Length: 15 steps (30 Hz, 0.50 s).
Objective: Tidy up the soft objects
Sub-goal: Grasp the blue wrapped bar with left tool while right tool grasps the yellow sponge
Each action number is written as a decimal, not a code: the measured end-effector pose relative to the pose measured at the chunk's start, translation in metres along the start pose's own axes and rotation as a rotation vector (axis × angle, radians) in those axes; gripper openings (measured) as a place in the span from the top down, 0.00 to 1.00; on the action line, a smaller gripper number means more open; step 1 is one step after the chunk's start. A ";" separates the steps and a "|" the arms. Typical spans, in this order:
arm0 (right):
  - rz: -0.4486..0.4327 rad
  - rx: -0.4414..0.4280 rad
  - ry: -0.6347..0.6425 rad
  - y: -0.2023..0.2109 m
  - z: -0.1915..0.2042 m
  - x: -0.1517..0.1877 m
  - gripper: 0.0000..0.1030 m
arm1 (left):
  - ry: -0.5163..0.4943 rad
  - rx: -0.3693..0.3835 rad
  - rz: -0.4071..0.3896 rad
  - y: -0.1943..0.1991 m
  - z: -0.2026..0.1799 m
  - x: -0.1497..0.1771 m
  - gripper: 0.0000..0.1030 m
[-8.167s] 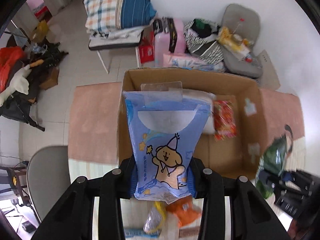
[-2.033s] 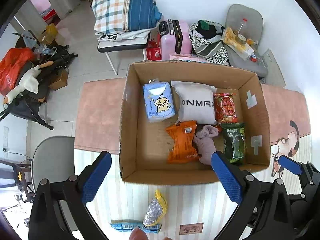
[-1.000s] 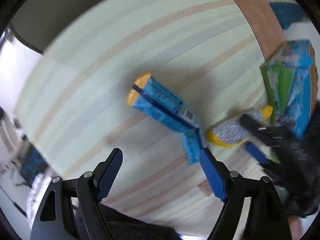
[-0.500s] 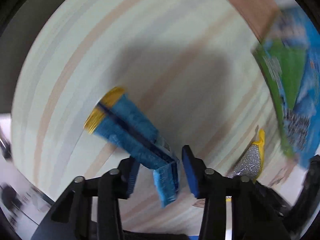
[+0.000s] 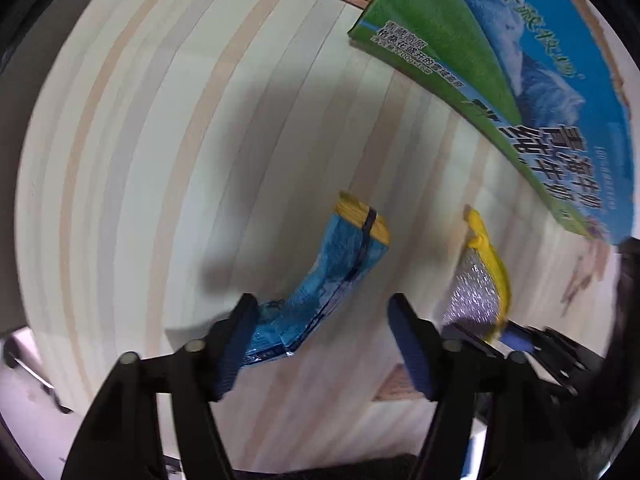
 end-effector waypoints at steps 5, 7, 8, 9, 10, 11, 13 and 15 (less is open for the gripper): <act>0.012 -0.020 -0.020 -0.009 -0.011 0.008 0.49 | 0.010 -0.012 0.042 -0.019 0.001 0.013 0.35; 0.012 -0.026 -0.023 -0.012 -0.014 0.005 0.49 | 0.004 -0.043 0.036 -0.024 -0.006 0.012 0.35; 0.012 -0.026 -0.023 -0.012 -0.015 0.005 0.49 | -0.012 -0.064 0.027 -0.027 -0.015 0.013 0.35; 0.016 -0.021 -0.025 -0.017 -0.009 0.002 0.48 | -0.033 -0.077 0.020 -0.030 -0.026 0.012 0.35; 0.013 -0.019 -0.024 -0.018 -0.005 0.003 0.49 | -0.055 -0.090 0.019 -0.030 -0.028 0.012 0.35; 0.011 -0.020 -0.023 -0.017 -0.006 0.003 0.49 | -0.068 -0.092 0.022 -0.030 -0.033 0.014 0.35; 0.010 -0.012 -0.025 -0.021 -0.003 0.006 0.49 | -0.066 -0.045 0.032 -0.027 -0.042 0.014 0.35; 0.008 -0.048 -0.036 -0.021 0.005 0.010 0.49 | -0.054 0.021 0.035 -0.019 -0.040 0.014 0.35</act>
Point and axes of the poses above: each gripper's, at about its wrist camera, not at the fingertips, and y roughly against the way its jaws point, z to its left, x to its underside, the point moved 2 cm from there along -y, roughly the way its jaws point, and after that the axes turned 11 degrees about -x, right-handed, at the moved point
